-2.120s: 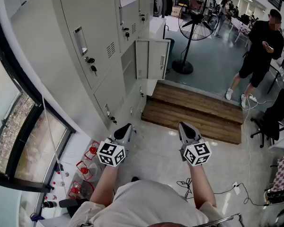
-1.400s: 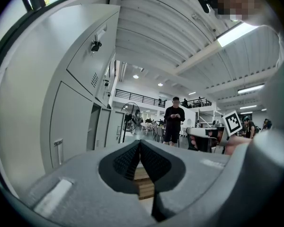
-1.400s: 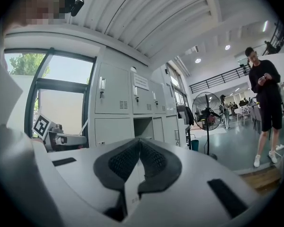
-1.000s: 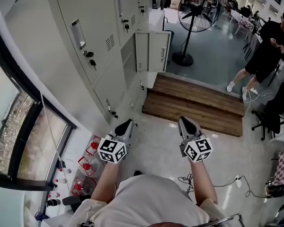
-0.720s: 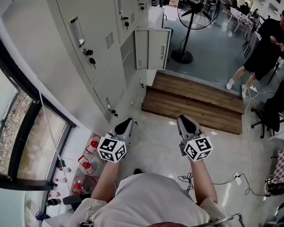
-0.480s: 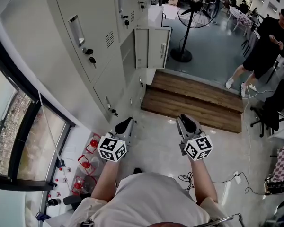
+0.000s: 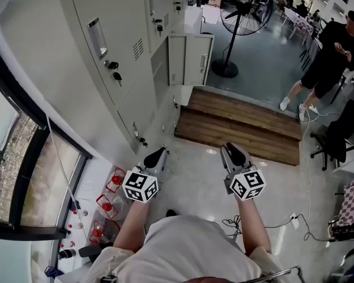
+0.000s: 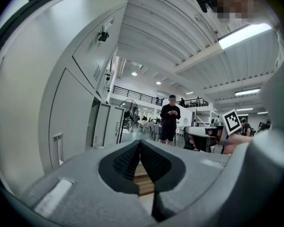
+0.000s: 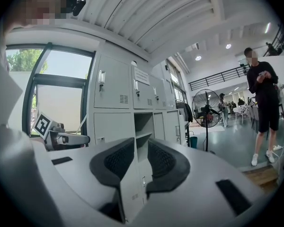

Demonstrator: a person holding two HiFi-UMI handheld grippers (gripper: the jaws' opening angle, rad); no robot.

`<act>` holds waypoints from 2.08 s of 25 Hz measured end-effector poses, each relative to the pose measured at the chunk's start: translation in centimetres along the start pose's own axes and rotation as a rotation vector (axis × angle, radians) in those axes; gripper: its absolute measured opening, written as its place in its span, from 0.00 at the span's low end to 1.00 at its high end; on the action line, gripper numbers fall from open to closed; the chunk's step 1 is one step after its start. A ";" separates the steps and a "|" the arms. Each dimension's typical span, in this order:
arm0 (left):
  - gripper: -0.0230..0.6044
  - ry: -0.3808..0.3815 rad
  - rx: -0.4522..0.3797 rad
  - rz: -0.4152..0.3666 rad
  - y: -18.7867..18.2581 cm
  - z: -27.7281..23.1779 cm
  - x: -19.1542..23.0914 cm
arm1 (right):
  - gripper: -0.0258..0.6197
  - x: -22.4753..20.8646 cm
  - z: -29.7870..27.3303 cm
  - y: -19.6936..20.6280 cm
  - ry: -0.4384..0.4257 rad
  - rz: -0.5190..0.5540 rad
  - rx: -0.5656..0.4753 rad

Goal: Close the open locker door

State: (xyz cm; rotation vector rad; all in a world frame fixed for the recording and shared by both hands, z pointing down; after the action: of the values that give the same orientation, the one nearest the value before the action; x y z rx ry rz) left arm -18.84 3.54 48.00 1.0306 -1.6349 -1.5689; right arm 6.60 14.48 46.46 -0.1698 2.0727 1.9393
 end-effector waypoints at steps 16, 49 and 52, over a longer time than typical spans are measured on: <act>0.06 0.041 0.031 -0.036 1.9 0.5 2.3 | 0.16 1.6 -2.1 2.0 0.048 0.011 0.040; 0.06 -0.117 0.088 -0.008 2.2 -19.1 5.7 | 0.16 -16.4 -18.8 -1.4 -0.138 -0.032 0.138; 0.06 -0.149 0.095 0.000 2.1 -21.5 5.8 | 0.16 -19.0 -20.4 -2.1 -0.162 -0.037 0.152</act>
State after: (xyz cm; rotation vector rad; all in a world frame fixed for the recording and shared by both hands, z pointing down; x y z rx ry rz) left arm -3.24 -12.07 51.41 0.9824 -1.8247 -1.6152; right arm 22.45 -8.08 51.00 -0.0171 2.0827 1.7056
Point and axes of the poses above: the fingertips, and each gripper's own axes: z backward along the fingers, x to its left, y out of its underside, the point moved 6 cm from there along z, backward along the fingers, and after that the axes turned 12 degrees about -z, right-handed, at the moved point
